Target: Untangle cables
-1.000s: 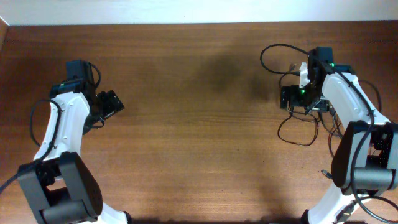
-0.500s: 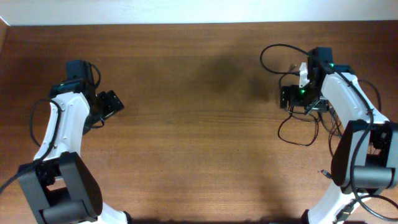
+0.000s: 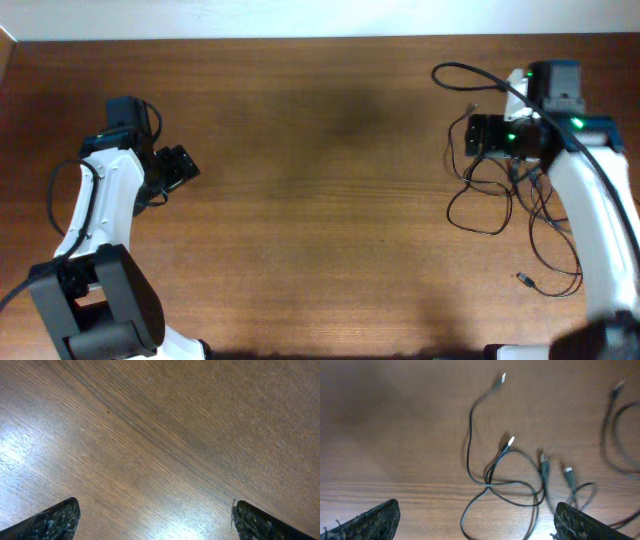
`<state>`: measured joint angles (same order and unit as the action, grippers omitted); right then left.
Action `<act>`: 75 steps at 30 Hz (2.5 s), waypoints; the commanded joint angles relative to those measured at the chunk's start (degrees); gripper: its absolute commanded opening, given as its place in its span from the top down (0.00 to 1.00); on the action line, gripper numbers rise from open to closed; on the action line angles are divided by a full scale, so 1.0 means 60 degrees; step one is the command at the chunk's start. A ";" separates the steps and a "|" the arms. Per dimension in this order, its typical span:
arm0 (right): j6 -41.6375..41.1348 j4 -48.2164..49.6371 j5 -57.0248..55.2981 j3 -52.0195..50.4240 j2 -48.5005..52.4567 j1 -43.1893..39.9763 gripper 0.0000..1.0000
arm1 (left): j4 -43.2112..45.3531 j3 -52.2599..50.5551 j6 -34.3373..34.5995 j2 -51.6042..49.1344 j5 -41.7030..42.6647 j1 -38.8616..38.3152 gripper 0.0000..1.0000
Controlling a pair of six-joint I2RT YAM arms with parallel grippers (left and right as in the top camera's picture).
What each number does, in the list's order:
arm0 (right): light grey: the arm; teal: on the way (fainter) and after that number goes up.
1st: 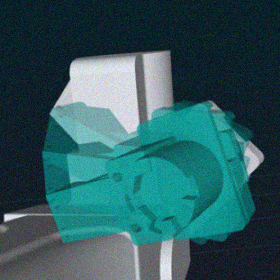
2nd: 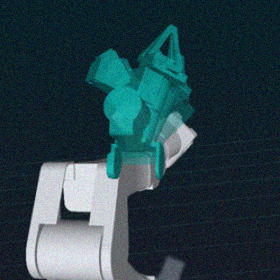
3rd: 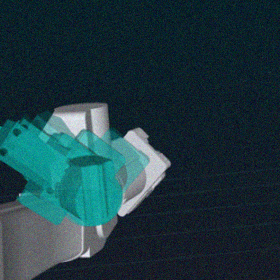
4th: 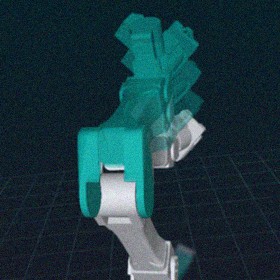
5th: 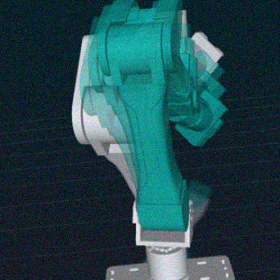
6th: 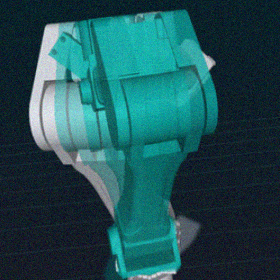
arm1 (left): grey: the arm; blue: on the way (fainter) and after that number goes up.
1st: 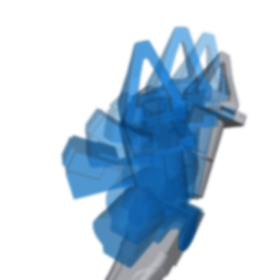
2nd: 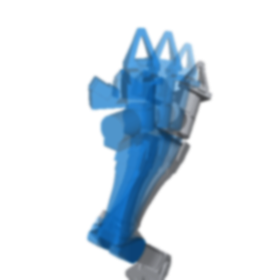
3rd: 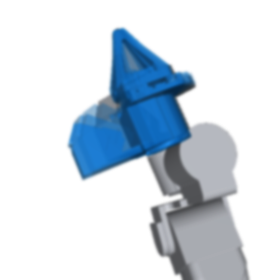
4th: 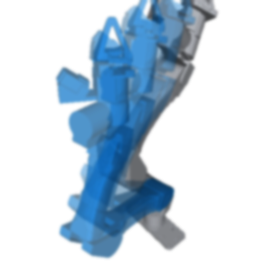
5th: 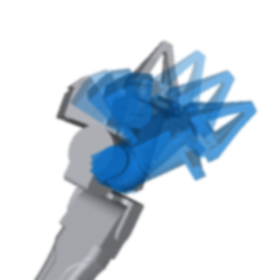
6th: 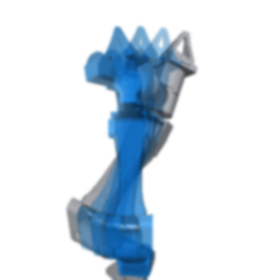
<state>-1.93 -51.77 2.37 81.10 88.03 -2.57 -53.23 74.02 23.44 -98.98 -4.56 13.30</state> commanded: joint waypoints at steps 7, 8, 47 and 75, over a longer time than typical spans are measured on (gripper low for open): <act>-0.0076 0.0022 -0.0084 0.0015 -0.5315 0.0058 0.01 | -0.0004 -0.0047 0.0087 0.0142 -0.0109 0.0018 0.01; -0.0076 0.0022 -0.0084 0.0015 -0.5796 0.0058 0.01 | -0.0004 -0.0047 0.0087 0.0142 -0.0109 0.0018 0.01; -0.0076 -0.4564 -0.0084 0.0011 -0.8550 0.0058 0.01 | -0.0004 -0.0051 0.0091 0.0382 -0.0138 0.0018 0.01; -0.0076 -0.4568 -0.0084 0.0011 -0.8550 0.0058 0.02 | 0.8298 -0.8608 0.0084 0.5756 0.0619 -0.2055 0.01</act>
<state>-1.96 -79.18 2.37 81.12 36.84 -2.57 -14.85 30.68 23.66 -67.02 -3.16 2.50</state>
